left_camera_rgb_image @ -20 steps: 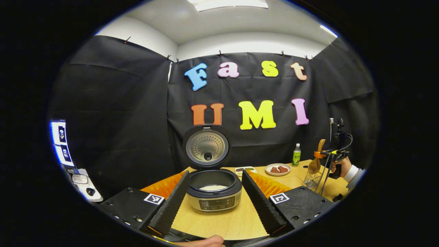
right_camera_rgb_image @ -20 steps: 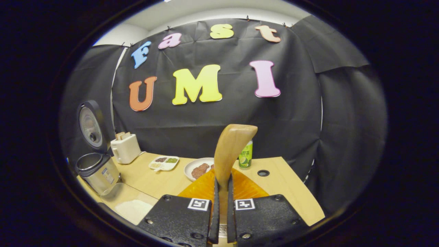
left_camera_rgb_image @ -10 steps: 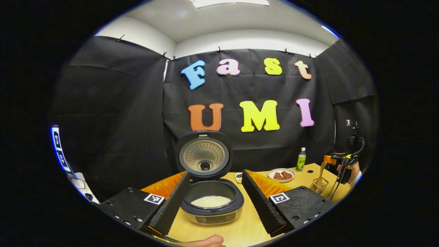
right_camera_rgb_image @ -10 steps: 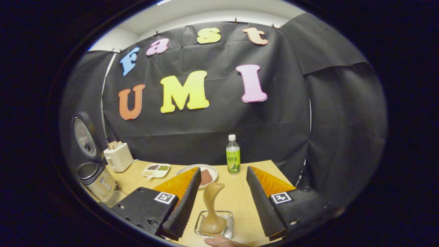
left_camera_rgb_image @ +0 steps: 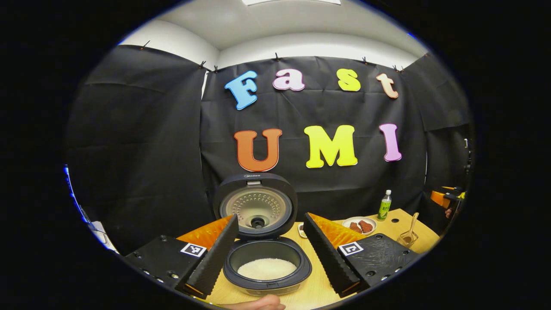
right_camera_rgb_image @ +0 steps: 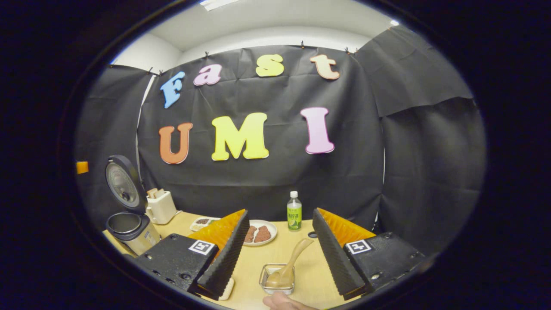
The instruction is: Close the left gripper, press the button to open the rice cooker; take a wooden spoon from the chopstick holder with the right hand, scoop a spoonful of rice and pour it into the rice cooker, then put the wooden spoon back into the chopstick holder.
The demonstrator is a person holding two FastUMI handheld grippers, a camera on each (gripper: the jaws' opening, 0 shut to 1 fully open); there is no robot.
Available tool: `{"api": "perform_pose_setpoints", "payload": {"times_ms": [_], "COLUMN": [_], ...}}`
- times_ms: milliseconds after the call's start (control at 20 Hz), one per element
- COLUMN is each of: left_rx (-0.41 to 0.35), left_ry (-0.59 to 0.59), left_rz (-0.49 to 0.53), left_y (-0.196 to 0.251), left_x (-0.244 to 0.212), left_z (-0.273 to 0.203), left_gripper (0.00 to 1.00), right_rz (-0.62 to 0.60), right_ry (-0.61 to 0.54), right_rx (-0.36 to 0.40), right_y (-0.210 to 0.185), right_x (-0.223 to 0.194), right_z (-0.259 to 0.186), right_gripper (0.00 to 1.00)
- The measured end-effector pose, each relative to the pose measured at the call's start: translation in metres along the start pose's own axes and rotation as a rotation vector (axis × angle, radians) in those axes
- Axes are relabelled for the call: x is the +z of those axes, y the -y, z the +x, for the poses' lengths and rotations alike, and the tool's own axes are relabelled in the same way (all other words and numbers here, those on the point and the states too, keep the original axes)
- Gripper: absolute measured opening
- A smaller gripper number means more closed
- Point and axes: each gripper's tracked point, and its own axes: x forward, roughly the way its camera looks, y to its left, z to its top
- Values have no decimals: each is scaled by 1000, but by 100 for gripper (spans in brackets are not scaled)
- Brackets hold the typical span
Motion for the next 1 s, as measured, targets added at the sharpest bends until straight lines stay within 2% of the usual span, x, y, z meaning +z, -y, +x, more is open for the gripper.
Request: {"api": "perform_pose_setpoints", "payload": {"times_ms": [100, 150, 200, 250, 300, 350, 450, 550, 750, 900, 950, 1000], "left_rx": [-19, -22, -20, -11, -13, -20, 34, 41, 60, 78, 91, 89], "left_ry": [-6, -8, -4, 11, 33, 57, 109, 143, 141, 132, 118, 100], "left_rz": [-20, -43, -68, -86, -98, -92, -114, -134, -145, -141, -137, -134], "left_y": [-4, -8, -15, -22, -27, -32, -58, -67, -70, -68, -68, -67], "left_x": [11, 17, 26, 35, 45, 56, 78, 89, 89, 82, 78, 73], "left_z": [13, 20, 27, 34, 43, 53, 77, 97, 133, 162, 174, 186], "left_gripper": [96, 96, 96, 96, 96, 96, 95, 94, 94, 94, 94, 94], "right_rz": [24, 25, 19, 15, 13, 17, 34, 41, 43, 45, 41, 44], "right_ry": [31, 57, 88, 98, 97, 87, 80, 90, 122, 134, 137, 137], "right_rx": [0, -14, -17, -17, -11, -9, -10, -8, -38, -19, -5, 4], "right_y": [-2, -1, -1, -3, -4, -5, -3, -3, 8, 5, 1, -1], "right_x": [14, 22, 28, 30, 26, 23, 20, 22, 27, 26, 28, 27], "right_z": [-20, -30, -41, -52, -61, -71, -87, -103, -120, -129, -131, -133], "right_gripper": [95, 88, 98, 91, 92, 100, 99, 100, 100, 100, 93, 93]}}
